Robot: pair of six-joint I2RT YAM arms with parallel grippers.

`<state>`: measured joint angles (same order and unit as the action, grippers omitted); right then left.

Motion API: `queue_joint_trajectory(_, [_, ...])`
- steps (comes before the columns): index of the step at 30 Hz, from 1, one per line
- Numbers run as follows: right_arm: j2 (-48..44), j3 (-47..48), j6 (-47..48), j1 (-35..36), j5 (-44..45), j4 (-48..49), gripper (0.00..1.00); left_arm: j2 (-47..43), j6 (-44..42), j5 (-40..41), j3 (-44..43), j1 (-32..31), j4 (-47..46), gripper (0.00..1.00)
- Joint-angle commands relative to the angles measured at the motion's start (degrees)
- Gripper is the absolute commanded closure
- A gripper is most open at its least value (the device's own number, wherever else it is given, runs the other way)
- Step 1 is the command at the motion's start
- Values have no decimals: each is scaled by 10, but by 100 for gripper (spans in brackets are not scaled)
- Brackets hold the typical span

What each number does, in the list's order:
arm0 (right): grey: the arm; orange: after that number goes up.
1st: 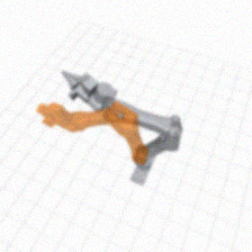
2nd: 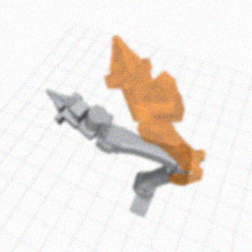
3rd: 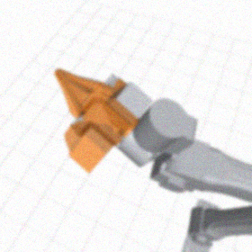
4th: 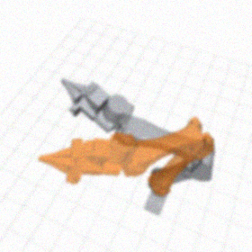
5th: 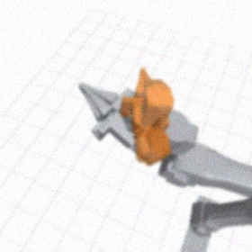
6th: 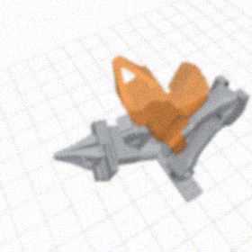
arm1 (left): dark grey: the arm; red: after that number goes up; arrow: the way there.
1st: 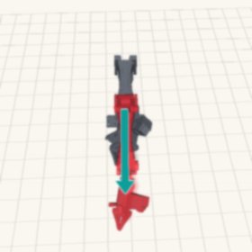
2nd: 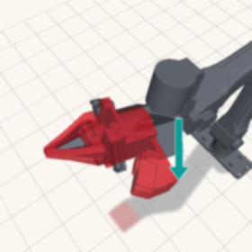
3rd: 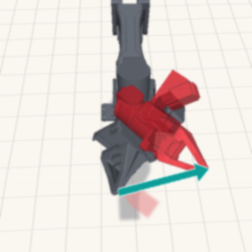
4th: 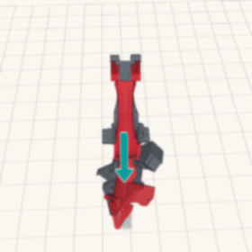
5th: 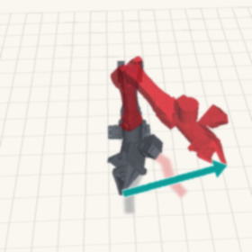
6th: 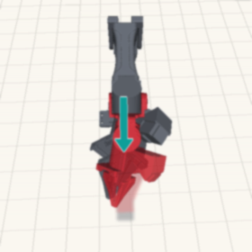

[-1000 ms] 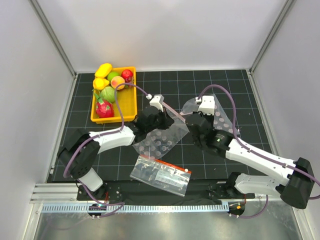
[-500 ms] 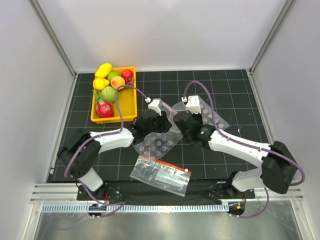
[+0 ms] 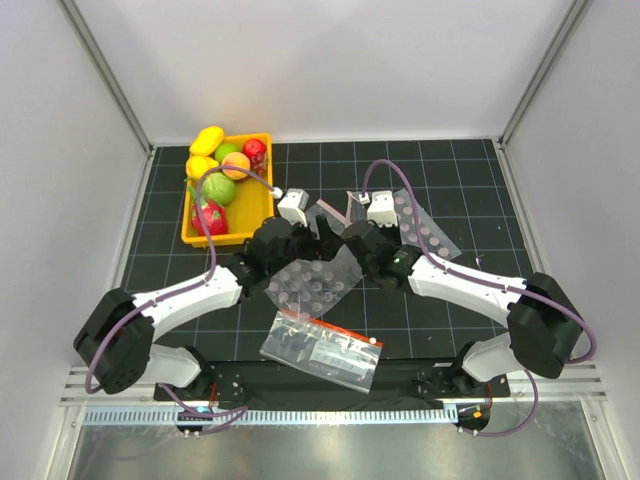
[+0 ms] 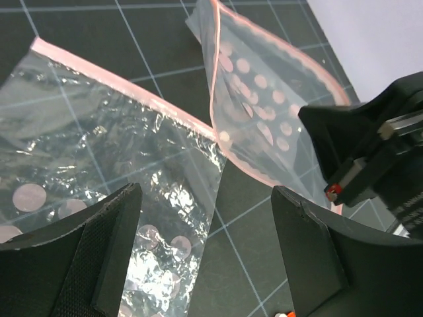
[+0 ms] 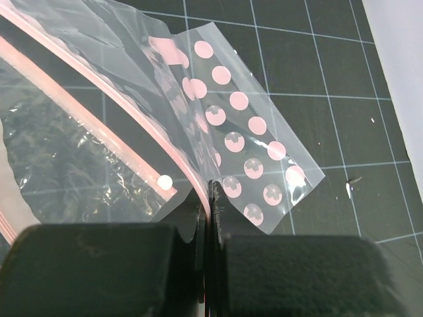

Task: Place the food in the zip-top bag and seal the zipper
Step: Open the zipper of the food storage bag at the center of the board, then pick up the fake fruit from the bin.

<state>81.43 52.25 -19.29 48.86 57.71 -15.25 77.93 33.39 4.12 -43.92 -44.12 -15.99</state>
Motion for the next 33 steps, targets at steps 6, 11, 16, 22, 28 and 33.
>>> queue_joint_trajectory(6, [-4,22,-10,-3,1,17,99,-51,5,167,-19,7,116,2])
queue_joint_trajectory(11, [-9,25,-10,-3,-6,14,99,-85,69,232,-23,72,179,0])
queue_joint_trajectory(16, [-14,22,-12,-3,-21,14,99,-68,125,278,-67,141,251,0])
queue_joint_trajectory(22, [-17,21,-12,-3,-33,16,99,11,-3,339,-179,164,291,0])
queue_joint_trajectory(28, [-14,22,-10,-4,-44,17,99,85,-104,326,-279,230,272,0])
queue_joint_trajectory(33, [-14,21,-10,-3,-52,20,99,158,-148,298,-339,263,235,0])
